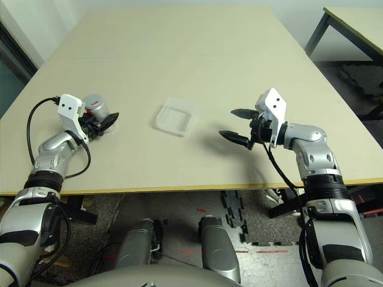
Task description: Pour the medicine from the bottle into the box.
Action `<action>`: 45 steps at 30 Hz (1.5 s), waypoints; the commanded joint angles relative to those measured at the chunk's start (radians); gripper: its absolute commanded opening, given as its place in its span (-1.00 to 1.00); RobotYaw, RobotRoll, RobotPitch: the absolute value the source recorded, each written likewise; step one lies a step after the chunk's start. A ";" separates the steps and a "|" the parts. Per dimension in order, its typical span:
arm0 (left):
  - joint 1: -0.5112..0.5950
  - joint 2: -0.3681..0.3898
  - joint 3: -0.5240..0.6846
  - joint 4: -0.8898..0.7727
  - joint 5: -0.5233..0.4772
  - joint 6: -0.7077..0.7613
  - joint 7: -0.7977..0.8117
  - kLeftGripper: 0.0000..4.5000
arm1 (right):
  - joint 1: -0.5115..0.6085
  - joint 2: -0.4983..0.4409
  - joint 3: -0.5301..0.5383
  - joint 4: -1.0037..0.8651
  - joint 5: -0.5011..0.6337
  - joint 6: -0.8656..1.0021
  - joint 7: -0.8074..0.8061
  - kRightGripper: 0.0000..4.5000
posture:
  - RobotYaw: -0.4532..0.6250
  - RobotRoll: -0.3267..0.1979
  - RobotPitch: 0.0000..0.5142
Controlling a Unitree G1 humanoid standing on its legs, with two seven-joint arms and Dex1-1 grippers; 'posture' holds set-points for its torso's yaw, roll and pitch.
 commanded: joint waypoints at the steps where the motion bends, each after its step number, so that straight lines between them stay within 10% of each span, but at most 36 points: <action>1: -0.011 0.009 -0.009 -0.035 -0.006 0.036 -0.036 0.23 | -0.004 -0.002 -0.013 0.011 0.011 -0.005 -0.002 1.00 | -0.53 0.25 -0.62; 26: -0.163 -0.062 -0.125 -0.261 -0.079 0.333 -0.303 0.23 | -0.244 -0.021 -0.021 0.006 0.147 0.202 0.157 1.00 | -0.60 0.25 -0.75; 45: -0.226 -0.138 -0.238 -0.212 -0.041 0.345 -0.408 0.23 | -0.538 0.188 0.109 0.234 0.069 0.215 0.228 1.00 | -0.65 0.25 -0.86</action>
